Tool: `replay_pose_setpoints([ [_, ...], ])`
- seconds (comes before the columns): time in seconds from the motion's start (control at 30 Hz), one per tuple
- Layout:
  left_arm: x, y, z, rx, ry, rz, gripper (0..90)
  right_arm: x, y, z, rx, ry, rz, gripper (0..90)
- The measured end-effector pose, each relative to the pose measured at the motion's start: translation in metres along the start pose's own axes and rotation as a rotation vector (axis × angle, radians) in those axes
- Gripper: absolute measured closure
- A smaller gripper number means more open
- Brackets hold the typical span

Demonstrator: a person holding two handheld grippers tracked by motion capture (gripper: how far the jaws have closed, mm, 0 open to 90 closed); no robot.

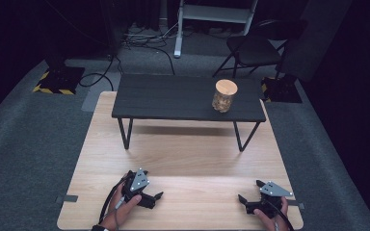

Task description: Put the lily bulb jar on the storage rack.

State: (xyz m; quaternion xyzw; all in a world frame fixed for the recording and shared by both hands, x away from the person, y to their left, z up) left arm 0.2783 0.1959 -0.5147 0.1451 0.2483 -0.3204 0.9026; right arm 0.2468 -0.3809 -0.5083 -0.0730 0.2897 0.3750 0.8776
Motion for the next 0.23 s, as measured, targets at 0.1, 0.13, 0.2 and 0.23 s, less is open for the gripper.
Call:
replay_pose_setpoints([
  [0.1, 0.0000, 0.0000, 0.0000, 0.000, 0.000, 0.000, 0.8, 0.0004, 0.0001, 0.0003, 0.001, 0.000, -0.002, 0.0],
  [0.13, 0.0000, 0.0000, 0.0000, 0.000, 0.000, 0.000, 0.8, 0.0006, 0.0001, 0.0004, 0.001, 0.000, -0.003, 0.0],
  [0.2, 0.0000, 0.0000, 0.0000, 0.000, 0.000, 0.000, 0.8, 0.0008, 0.0004, 0.0006, 0.002, 0.000, -0.005, 0.0],
  [0.23, 0.0000, 0.0000, 0.0000, 0.000, 0.000, 0.000, 0.8, 0.0009, 0.0005, 0.0006, 0.003, 0.000, -0.006, 0.0],
])
Point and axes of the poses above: each handheld gripper's, and its own axes: x roughly forward along the jaws, z roughly out of its top, y roughly to its left, the point moved 5 cm from there along x, roughly forward along the jaws, and after that the axes turned 10 degrees about z, right-handed, at the moved point
